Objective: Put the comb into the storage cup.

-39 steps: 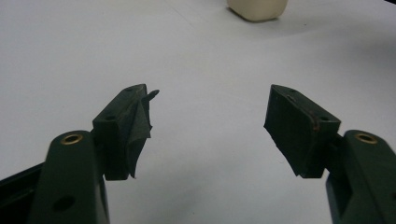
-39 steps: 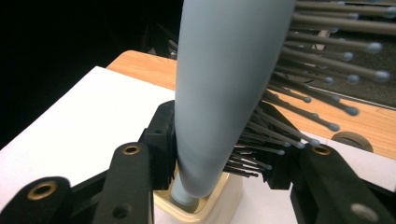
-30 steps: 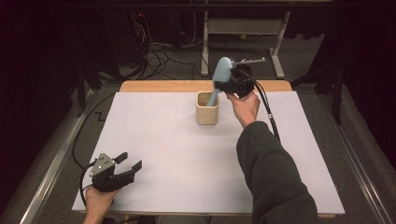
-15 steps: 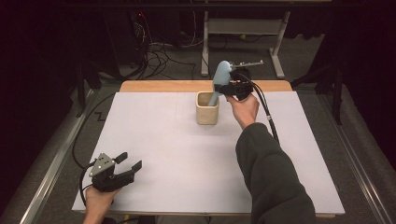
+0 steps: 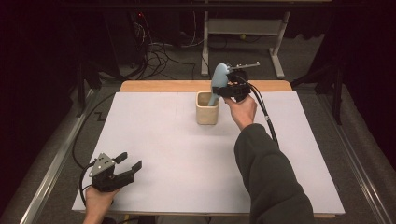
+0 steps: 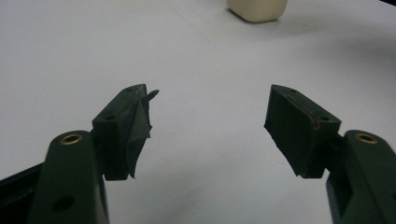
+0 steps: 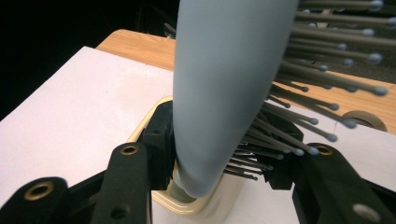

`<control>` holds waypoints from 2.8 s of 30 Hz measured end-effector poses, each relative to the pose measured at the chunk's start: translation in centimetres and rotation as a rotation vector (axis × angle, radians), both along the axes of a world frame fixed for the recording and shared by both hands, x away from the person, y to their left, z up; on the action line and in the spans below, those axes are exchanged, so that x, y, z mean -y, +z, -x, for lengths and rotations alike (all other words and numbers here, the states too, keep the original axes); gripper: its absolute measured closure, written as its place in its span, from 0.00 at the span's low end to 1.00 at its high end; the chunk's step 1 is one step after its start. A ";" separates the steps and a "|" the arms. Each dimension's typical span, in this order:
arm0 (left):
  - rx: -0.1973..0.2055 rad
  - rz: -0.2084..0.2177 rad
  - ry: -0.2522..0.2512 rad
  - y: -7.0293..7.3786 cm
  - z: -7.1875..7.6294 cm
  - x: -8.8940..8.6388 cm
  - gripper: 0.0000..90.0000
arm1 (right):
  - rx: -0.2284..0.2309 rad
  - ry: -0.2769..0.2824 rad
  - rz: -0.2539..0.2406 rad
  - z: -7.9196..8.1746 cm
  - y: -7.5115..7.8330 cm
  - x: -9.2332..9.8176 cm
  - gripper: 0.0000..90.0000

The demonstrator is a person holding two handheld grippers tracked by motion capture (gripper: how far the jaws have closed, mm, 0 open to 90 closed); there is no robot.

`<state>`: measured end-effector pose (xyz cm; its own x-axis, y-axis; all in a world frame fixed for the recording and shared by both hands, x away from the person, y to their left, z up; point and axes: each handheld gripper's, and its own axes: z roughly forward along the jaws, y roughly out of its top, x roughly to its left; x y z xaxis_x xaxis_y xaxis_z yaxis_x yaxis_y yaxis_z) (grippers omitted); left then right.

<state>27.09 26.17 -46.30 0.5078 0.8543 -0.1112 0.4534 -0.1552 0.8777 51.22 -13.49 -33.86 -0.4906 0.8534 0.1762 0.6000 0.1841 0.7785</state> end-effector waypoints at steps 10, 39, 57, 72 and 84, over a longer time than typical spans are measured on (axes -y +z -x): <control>0.000 0.002 0.001 0.0 0.0 0.0 0.35 | -0.009 0.010 0.022 0.0 -0.6 -0.6 0.61; 0.000 0.003 0.004 0.0 0.0 0.0 0.35 | -0.029 0.016 0.044 0.1 -1.2 -1.1 0.56; 0.000 0.002 0.010 0.0 0.1 -0.1 0.35 | -0.009 0.001 0.051 0.5 -1.2 0.6 0.44; -0.005 0.009 0.003 0.0 0.1 0.0 0.35 | 0.093 0.002 0.075 2.1 -1.1 2.0 0.35; -0.002 0.012 0.009 0.1 0.3 -0.2 0.35 | 0.114 0.008 0.065 3.4 -1.2 3.4 0.34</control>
